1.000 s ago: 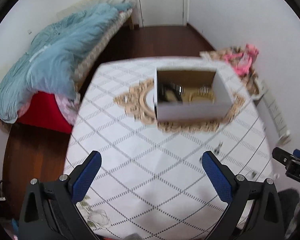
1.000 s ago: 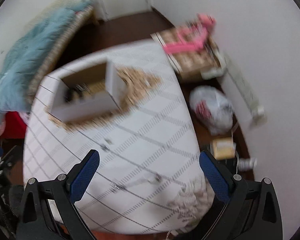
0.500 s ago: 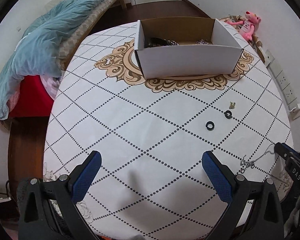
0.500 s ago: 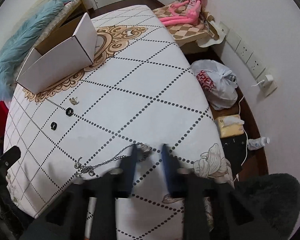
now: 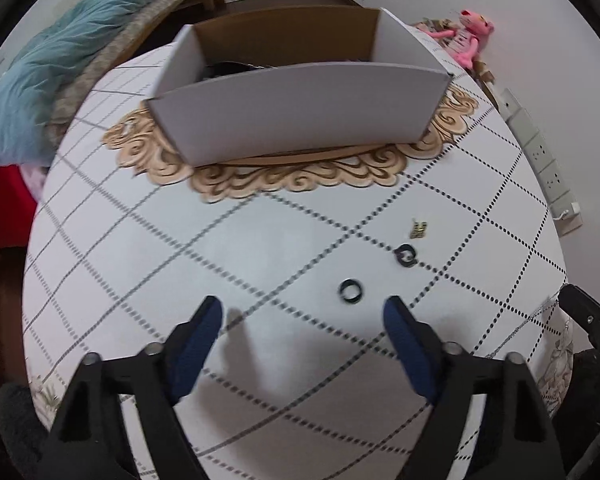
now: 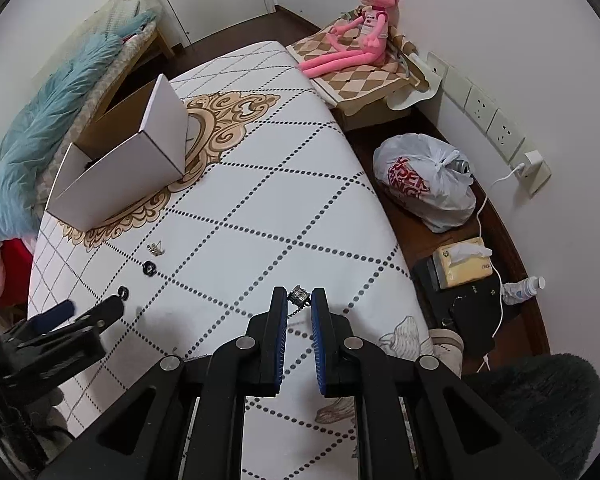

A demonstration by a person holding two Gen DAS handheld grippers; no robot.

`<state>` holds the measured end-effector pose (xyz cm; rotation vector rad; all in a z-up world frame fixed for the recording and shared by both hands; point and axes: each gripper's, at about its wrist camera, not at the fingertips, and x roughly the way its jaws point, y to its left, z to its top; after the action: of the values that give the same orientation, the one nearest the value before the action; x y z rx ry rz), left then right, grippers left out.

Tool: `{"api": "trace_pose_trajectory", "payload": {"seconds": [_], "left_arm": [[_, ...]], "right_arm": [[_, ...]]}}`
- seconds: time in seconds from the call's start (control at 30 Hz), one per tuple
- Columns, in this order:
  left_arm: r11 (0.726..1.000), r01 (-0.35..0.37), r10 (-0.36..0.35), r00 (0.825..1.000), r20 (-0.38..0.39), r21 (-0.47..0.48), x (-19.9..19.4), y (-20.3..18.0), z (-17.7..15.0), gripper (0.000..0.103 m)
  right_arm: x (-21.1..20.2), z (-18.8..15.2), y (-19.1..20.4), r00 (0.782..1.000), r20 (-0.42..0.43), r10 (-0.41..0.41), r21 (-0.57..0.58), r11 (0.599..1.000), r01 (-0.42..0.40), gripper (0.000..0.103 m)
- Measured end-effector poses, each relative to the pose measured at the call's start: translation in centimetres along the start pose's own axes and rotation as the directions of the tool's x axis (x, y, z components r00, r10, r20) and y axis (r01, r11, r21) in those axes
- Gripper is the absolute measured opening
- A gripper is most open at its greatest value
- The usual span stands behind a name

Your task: Organize jewelry

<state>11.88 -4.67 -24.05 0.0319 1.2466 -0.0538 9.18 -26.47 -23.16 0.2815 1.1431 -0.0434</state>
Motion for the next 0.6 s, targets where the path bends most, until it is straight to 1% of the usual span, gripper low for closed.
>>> {"api": "trace_pose_trajectory", "payload": {"seconds": [0.03,0.1,0.13,0.2,0.23,0.27,0.3,0.43,0.6], "left_arm": [[1.000,0.002,-0.002,1.000,0.003,0.008,0.1,-0.3,0.1,0.071],[1.000,0.003,-0.003,1.000,0.008,0.030,0.4,-1.0,0.2,0.056],[0.999,0.011,-0.012,1.000,0.015,0.037,0.4,-1.2,0.2,0.052],[0.998,0.029,-0.031,0.999,0.031,0.053,0.2,-1.5,0.5,0.033],[0.998,0.031,-0.033,0.999,0.034,0.058,0.2,-1.7,0.6,0.027],[0.997,0.033,-0.036,0.999,0.037,0.066,0.2,-1.8,0.6,0.016],[0.997,0.039,-0.042,0.999,0.035,0.068,0.2,-1.9,0.7,0.011],[0.996,0.072,-0.075,0.996,0.042,0.060,-0.2,-1.8,0.8,0.010],[0.994,0.104,-0.106,0.992,0.069,0.043,-2.3,-1.0,0.7,0.010]], "right_arm": [[0.0,0.1,-0.1,1.000,0.000,0.000,0.003,1.000,0.000,0.012],[0.1,0.3,-0.3,1.000,-0.003,-0.002,0.009,1.000,0.002,0.012],[0.1,0.3,-0.4,1.000,-0.005,-0.003,0.011,1.000,0.003,0.012],[0.2,0.4,-0.5,1.000,-0.006,-0.004,0.013,1.000,0.004,0.012],[0.2,0.4,-0.6,1.000,-0.006,-0.004,0.013,1.000,0.004,0.012],[0.2,0.4,-0.6,1.000,-0.007,-0.004,0.014,1.000,0.004,0.012],[0.2,0.5,-0.6,1.000,-0.007,-0.004,0.014,1.000,0.004,0.012],[-0.1,0.6,-0.4,1.000,-0.001,0.013,0.015,1.000,-0.013,0.012],[-2.1,1.4,0.9,0.998,0.029,0.063,-0.007,0.998,-0.063,0.012]]}}
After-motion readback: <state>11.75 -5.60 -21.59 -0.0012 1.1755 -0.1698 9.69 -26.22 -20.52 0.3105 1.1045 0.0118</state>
